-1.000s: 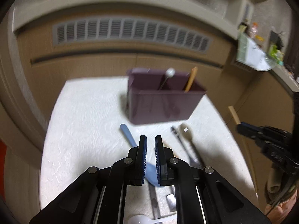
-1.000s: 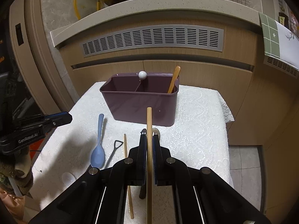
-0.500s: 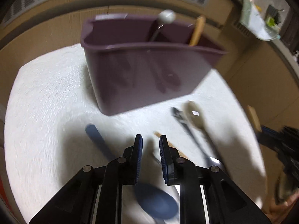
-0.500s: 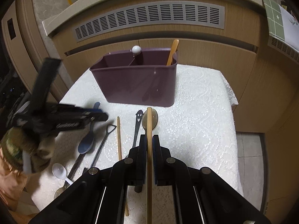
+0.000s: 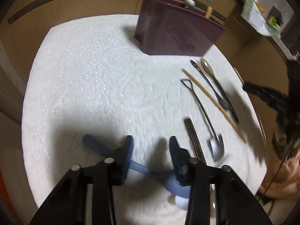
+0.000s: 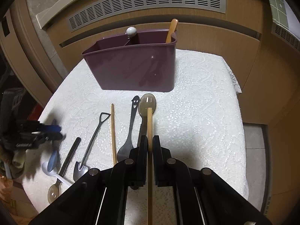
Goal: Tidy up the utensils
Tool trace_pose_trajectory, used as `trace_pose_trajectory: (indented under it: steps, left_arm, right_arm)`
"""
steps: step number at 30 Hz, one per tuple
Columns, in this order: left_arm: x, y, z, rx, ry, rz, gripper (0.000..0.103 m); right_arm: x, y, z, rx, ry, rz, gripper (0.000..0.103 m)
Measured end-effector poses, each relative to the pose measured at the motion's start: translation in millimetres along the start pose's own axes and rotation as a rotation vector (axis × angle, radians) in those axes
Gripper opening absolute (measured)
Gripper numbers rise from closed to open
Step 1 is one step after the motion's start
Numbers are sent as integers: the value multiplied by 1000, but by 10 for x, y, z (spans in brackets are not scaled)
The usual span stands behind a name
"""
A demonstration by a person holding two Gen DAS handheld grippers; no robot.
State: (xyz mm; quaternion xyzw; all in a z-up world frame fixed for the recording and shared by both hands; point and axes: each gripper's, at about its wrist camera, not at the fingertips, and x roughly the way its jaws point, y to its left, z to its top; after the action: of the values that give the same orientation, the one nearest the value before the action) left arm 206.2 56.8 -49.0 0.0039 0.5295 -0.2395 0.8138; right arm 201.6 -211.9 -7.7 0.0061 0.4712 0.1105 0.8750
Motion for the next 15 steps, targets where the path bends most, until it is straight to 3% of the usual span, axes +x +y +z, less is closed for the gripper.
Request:
trace_pose_trajectory:
  steps: [3, 6, 9, 12, 15]
  left_arm:
    - [-181, -165, -144, 145, -21, 11, 57]
    - [-255, -330, -249, 284, 7, 48, 67]
    - [-211, -380, -411, 399, 49, 172, 69]
    - [-71, -332, -435, 438, 66, 271, 69]
    - [8, -273, -245, 386, 13, 260, 69]
  right_arm:
    - [-5, 47, -19, -15, 4, 0, 6]
    - [-22, 74, -43, -27, 8, -3, 6]
    - [-26, 77, -83, -36, 17, -9, 6]
    - [-2, 69, -100, -39, 29, -10, 6]
    - [19, 74, -89, -37, 32, -11, 6]
